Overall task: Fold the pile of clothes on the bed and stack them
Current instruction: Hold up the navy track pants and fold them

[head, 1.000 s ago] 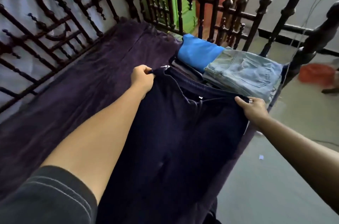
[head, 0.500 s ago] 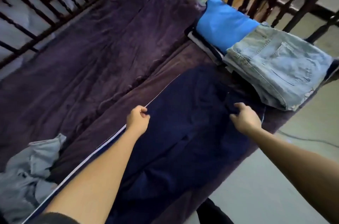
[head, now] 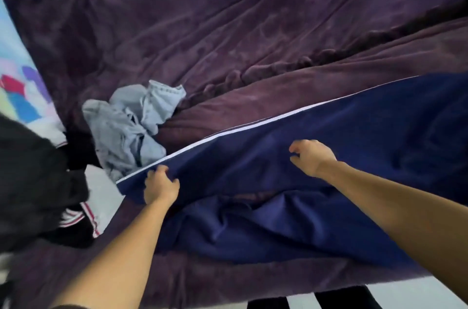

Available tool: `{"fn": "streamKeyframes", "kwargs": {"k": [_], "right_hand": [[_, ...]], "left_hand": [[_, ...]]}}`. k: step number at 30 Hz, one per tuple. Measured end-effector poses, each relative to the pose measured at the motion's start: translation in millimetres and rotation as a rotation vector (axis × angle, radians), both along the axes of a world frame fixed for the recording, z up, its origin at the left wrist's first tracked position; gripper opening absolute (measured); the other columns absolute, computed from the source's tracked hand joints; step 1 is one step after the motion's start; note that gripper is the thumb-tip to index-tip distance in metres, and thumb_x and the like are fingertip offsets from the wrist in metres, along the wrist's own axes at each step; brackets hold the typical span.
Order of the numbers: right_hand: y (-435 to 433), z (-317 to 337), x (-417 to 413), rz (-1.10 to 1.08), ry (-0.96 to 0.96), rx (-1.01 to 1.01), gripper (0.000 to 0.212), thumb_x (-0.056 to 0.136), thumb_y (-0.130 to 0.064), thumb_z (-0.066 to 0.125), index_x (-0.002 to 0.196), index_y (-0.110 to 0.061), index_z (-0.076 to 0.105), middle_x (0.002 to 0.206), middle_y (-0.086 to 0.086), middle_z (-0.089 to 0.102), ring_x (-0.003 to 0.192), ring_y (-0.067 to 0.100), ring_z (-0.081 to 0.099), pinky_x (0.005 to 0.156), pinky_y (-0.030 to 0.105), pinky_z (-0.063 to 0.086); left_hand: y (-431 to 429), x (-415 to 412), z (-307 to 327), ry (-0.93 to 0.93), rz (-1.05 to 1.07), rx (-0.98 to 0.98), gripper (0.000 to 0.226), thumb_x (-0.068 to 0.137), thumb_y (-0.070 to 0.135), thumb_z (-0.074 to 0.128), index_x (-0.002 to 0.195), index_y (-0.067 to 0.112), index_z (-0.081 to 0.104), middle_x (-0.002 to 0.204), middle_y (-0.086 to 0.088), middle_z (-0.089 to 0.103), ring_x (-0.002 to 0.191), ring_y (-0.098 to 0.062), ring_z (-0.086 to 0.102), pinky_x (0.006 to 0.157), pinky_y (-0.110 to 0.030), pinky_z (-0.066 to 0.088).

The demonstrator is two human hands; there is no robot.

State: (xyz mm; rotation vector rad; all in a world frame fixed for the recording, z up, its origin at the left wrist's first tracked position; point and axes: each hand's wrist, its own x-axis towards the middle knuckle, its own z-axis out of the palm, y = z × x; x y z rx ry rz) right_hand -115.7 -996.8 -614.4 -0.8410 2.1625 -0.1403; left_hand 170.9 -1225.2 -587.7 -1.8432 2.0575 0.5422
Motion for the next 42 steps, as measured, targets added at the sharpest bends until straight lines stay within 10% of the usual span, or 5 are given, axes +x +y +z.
{"fn": "streamKeyframes", "kwargs": {"k": [19, 26, 31, 37, 42], "right_hand": [[-186.3, -38.9, 21.5, -0.069, 0.407, -0.177, 0.030, 0.091, -0.014, 0.052, 0.119, -0.007, 0.058, 0.124, 0.021, 0.051, 0.116, 0.040, 0.043, 0.083, 0.048, 0.045], [-114.3, -13.4, 122.6, 0.186, 0.244, -0.302, 0.013, 0.086, -0.016, 0.061, 0.096, -0.011, 0.068, 0.098, 0.012, 0.066, 0.093, 0.034, 0.062, 0.072, 0.043, 0.050], [-13.1, -26.0, 202.2, 0.338, 0.038, -0.238, 0.011, 0.081, -0.010, 0.068, 0.091, -0.009, 0.072, 0.089, 0.009, 0.068, 0.086, 0.032, 0.065, 0.063, 0.041, 0.053], [25.9, -28.8, 211.0, 0.299, 0.109, -0.046, 0.021, 0.091, -0.027, 0.055, 0.106, -0.018, 0.067, 0.107, 0.002, 0.065, 0.105, 0.026, 0.059, 0.072, 0.038, 0.048], [15.4, -24.7, 184.1, 0.197, 0.205, -0.078, 0.026, 0.091, -0.025, 0.055, 0.114, -0.017, 0.064, 0.113, 0.004, 0.062, 0.111, 0.025, 0.054, 0.074, 0.036, 0.046]], "left_hand": [[-147.6, 47.4, 1.5, 0.378, -0.099, -0.550, 0.023, 0.078, 0.014, 0.065, 0.101, 0.014, 0.058, 0.105, -0.011, 0.058, 0.103, -0.033, 0.052, 0.081, -0.044, 0.040], [6.5, 99.6, -29.0, 0.181, -0.735, -0.100, 0.053, 0.065, 0.062, 0.069, 0.096, 0.019, 0.065, 0.094, -0.004, 0.062, 0.091, -0.029, 0.058, 0.076, -0.041, 0.044], [23.1, 175.9, -47.9, -0.128, -0.428, 0.163, 0.031, 0.076, 0.029, 0.070, 0.103, 0.013, 0.068, 0.123, -0.007, 0.060, 0.127, -0.026, 0.044, 0.097, -0.040, 0.037], [-21.4, 183.3, 5.2, 0.350, 0.271, 0.571, 0.016, 0.071, 0.008, 0.060, 0.056, 0.013, 0.056, 0.053, -0.003, 0.049, 0.054, -0.020, 0.047, 0.051, -0.024, 0.040], [-39.6, 206.6, 9.4, -0.006, 0.334, 0.494, 0.017, 0.082, 0.018, 0.066, 0.091, 0.004, 0.063, 0.068, -0.014, 0.062, 0.055, -0.027, 0.062, 0.067, -0.040, 0.057]]}}
